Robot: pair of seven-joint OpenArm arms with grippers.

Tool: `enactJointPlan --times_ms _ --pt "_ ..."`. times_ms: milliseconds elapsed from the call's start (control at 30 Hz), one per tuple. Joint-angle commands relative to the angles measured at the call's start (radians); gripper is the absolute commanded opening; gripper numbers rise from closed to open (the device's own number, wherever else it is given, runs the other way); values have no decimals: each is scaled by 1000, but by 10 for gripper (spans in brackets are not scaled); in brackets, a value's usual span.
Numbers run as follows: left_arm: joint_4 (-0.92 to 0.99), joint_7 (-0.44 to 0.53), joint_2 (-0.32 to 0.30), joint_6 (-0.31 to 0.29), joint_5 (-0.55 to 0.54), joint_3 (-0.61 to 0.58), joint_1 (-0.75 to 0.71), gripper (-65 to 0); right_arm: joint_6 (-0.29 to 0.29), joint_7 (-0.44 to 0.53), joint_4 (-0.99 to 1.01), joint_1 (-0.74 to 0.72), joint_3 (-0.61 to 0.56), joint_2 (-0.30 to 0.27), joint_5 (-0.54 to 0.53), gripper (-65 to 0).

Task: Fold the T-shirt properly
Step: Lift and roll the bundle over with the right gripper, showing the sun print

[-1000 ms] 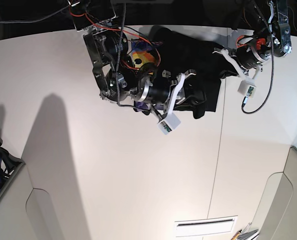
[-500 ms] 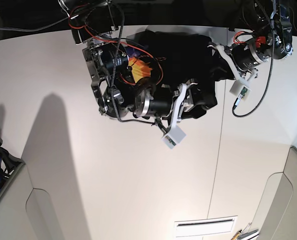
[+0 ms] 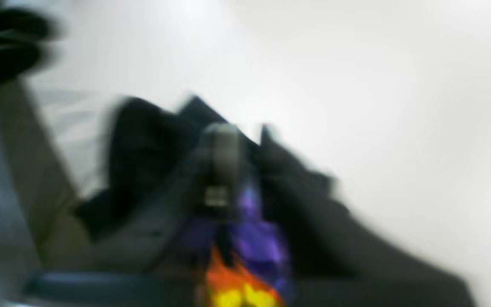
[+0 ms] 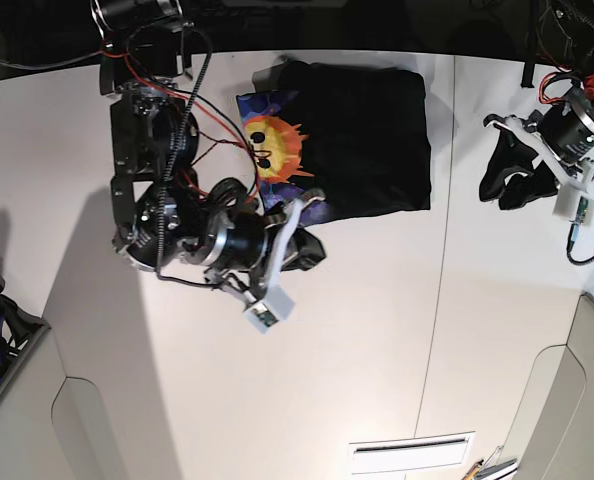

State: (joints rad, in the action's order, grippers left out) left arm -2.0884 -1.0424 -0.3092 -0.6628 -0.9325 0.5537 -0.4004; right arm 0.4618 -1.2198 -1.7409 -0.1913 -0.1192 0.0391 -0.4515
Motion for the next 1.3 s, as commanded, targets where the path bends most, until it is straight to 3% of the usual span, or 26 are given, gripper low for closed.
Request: enactJointPlan --times_ms 0,133,300,400,567,700,800,900,1000,1133,1267 --pt "-23 1 -5 -21 -37 4 1 -394 -6 18 -16 -2 21 -4 -16 -650" --pt "-26 -13 8 -34 -63 4 -2 -401 -24 19 -16 89 84 -14 -47 -650" --pt "-26 -13 16 -34 -58 4 -2 -401 -10 82 -16 227 6 -5 -56 -650" --pt "-26 -13 15 -34 -48 4 -2 -401 -43 136 -16 266 -107 0 28 -650" --pt "-26 -14 16 -34 -43 4 -2 -401 -125 137 -16 264 -314 47 204 -650" --pt "-26 -27 15 -33 -44 4 -5 -401 -243 155 -16 246 -402 63 415 -650" --pt "-26 -61 15 -32 -71 4 -5 -405 -287 154 -16 212 -403 62 496 -650" --pt "-26 -113 16 -35 -165 4 -29 -484 -332 156 -16 188 -396 61 541 -650" --pt "-26 -164 15 -35 -242 2 -55 -501 -354 163 -16 171 -386 60 541 -650" --pt "-26 -175 15 -35 -237 2 -55 -501 -354 169 -16 142 -352 61 567 -650" --pt "-26 -222 15 -35 -149 2 -58 -502 -354 161 -18 119 -303 61 562 -650"
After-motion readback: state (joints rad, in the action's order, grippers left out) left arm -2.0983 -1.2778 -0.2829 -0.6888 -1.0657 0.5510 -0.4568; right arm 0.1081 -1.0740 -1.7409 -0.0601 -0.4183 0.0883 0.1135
